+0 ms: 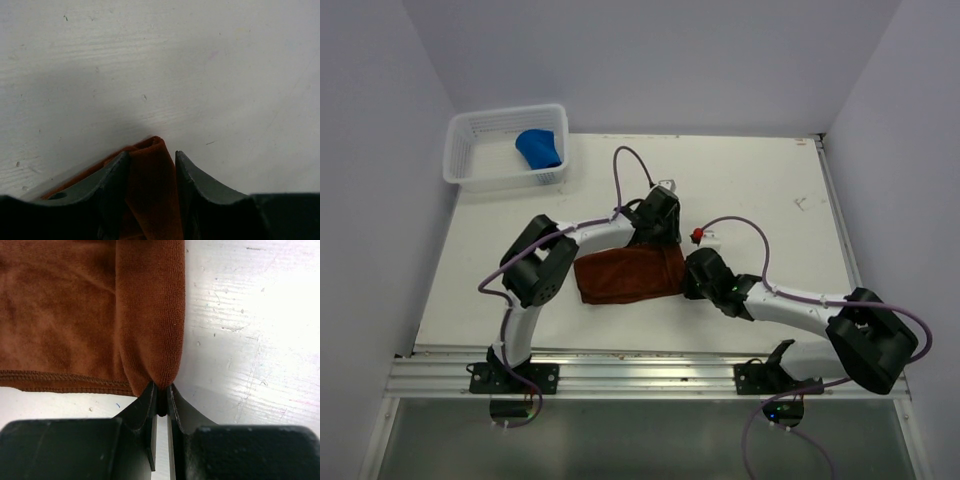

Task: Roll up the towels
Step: Roll the towel

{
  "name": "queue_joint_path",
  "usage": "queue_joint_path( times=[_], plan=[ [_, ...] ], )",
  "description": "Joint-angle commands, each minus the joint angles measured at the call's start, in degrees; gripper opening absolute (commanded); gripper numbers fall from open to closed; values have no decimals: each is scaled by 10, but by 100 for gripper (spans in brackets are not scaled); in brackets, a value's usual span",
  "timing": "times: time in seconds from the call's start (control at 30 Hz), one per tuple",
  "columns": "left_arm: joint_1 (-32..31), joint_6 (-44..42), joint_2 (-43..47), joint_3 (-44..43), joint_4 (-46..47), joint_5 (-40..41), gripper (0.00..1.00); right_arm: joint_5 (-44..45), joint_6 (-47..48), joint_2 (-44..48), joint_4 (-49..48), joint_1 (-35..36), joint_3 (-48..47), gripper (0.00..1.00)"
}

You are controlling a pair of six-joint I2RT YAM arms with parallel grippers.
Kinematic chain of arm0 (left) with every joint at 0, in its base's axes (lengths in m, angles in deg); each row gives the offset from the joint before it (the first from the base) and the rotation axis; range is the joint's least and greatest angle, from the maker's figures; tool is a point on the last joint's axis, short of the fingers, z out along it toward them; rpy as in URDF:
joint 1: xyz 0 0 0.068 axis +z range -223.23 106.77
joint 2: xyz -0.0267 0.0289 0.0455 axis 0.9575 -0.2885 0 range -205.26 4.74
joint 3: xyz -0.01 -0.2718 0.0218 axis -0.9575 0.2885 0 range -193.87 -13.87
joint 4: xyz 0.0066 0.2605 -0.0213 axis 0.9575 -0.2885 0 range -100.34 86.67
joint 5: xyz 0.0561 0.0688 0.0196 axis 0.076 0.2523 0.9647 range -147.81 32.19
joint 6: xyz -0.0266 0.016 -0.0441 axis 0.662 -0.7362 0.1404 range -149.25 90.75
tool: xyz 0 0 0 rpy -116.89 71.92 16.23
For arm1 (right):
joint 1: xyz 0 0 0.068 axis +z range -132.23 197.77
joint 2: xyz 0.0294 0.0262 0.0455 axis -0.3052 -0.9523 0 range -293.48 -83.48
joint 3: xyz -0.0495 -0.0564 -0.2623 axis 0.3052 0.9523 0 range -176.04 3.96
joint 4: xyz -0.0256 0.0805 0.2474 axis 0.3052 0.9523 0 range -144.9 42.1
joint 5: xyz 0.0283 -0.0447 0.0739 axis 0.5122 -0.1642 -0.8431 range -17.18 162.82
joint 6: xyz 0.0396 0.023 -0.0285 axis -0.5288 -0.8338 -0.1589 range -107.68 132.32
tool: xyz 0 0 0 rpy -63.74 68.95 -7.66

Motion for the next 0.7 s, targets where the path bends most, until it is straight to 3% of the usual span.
queue_joint_path(
  times=[0.0, 0.33, 0.67],
  plan=[
    [0, -5, 27, 19, 7, 28, 46, 73, 16, -4, 44, 15, -31, 0],
    [9, 16, 45, 60, 64, -15, 47, 135, 58, -28, 90, 61, -78, 0],
    [6, -5, -7, -16, -43, 9, 49, 142, 48, -51, 86, 81, -86, 0]
  ],
)
